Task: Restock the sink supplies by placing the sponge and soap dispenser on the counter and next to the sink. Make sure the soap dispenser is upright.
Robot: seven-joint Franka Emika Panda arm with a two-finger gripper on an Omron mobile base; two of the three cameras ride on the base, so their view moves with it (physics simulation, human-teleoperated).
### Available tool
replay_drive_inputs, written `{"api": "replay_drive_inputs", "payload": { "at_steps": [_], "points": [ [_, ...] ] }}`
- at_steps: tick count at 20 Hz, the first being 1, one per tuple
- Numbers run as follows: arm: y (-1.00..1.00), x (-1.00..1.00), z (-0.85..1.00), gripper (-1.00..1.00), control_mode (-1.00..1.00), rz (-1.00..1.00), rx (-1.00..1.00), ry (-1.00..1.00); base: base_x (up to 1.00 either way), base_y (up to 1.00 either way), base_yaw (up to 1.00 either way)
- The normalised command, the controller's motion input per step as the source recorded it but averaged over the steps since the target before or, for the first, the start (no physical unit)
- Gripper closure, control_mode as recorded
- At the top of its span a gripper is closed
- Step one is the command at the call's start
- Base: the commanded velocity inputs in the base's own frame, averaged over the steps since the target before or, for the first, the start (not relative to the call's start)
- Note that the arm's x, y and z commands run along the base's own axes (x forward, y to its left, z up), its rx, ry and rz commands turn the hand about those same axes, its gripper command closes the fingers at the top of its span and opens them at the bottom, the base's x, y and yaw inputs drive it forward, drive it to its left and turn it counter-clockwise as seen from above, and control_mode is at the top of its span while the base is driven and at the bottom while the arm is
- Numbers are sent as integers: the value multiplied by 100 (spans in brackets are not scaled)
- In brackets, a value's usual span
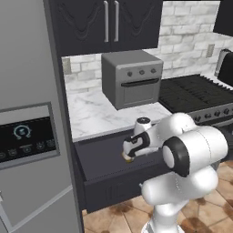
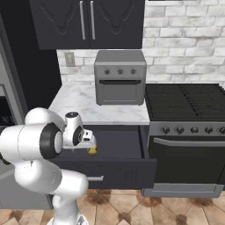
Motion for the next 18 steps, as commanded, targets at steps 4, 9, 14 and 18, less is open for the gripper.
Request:
{"api": "replay_drive_inputs", "payload": {
  "at_steps": [4, 9, 14, 18],
  "points": [
    [0, 33, -14, -100, -100, 0, 3, 5, 0, 0, 0],
    [0, 28, -17, -100, -100, 0, 1, 11, 0, 0, 0],
    [0, 22, -29, -100, -100, 0, 0, 11, 0, 0, 0],
    [0, 22, -23, -100, -100, 0, 1, 9, 0, 0, 0]
  ]
}}
